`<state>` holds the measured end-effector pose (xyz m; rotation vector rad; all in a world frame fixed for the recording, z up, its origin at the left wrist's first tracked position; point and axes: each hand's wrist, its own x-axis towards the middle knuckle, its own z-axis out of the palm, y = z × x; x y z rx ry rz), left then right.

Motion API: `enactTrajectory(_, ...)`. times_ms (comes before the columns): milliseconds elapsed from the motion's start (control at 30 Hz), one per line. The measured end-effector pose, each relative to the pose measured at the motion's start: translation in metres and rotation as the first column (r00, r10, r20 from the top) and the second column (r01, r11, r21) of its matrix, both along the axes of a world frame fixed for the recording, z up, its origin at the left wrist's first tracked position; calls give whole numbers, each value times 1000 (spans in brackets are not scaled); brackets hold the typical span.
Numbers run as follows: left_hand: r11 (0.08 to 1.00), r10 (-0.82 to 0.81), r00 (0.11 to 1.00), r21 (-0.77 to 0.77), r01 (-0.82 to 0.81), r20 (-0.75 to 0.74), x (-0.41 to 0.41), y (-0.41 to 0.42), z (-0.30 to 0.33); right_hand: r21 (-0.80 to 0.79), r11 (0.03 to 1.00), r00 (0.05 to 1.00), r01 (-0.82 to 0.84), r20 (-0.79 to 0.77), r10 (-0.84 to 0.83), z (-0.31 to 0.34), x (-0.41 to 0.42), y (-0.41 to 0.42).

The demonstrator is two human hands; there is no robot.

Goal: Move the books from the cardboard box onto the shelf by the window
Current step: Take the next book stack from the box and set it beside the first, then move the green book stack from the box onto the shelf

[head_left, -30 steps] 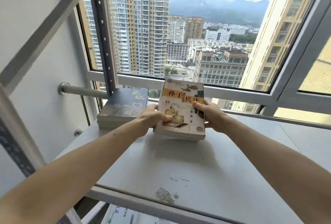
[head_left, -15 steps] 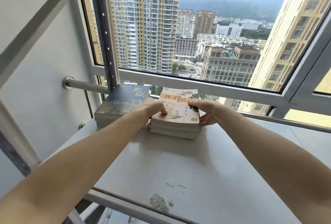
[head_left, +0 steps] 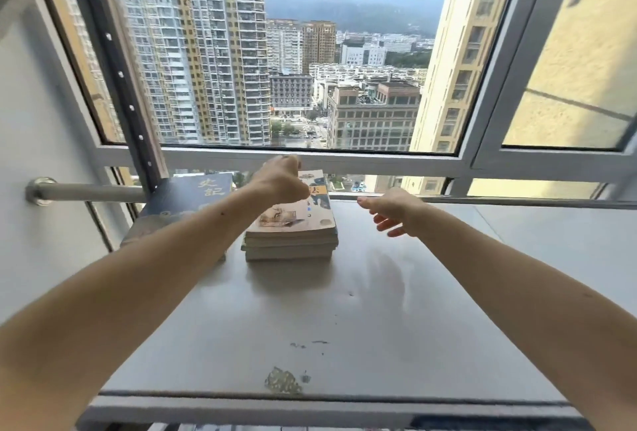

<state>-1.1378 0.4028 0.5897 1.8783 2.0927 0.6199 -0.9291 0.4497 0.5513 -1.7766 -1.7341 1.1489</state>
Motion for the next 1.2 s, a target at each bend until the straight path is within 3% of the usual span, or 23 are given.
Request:
enactTrajectory(133,966,-257,960,-37,255,-113,62,10,13,151,977,966,149,188,-176,5,80,-46)
enactTrajectory(267,875,-480,850,-53,481,-216,152,1,9,240,910,838,339,363,-408,8,161,-120)
enactTrajectory(433,682,-723,661,-57,729,-200,290,-48,-4,293,803,645,520,482,-593,2,265,-228)
enactTrajectory(600,448,-888,431,-90,890,-162,429,-128,-23,303,659,490,689,475,-731,-15,367,-347)
enactTrajectory(833,222,-965,196,-144,964,-176,599,-247,-72,272,519,291,810,583,-759,-55,506,-506)
enactTrajectory(1000,133,-986,106,-227,965,-127,701,-320,-118,227,413,203,882,608,-767,-92,593,-602)
enactTrajectory(1200,66,-996,45,-341,938,-71,813,-378,-179,135,323,177,937,615,-769,-148,689,-670)
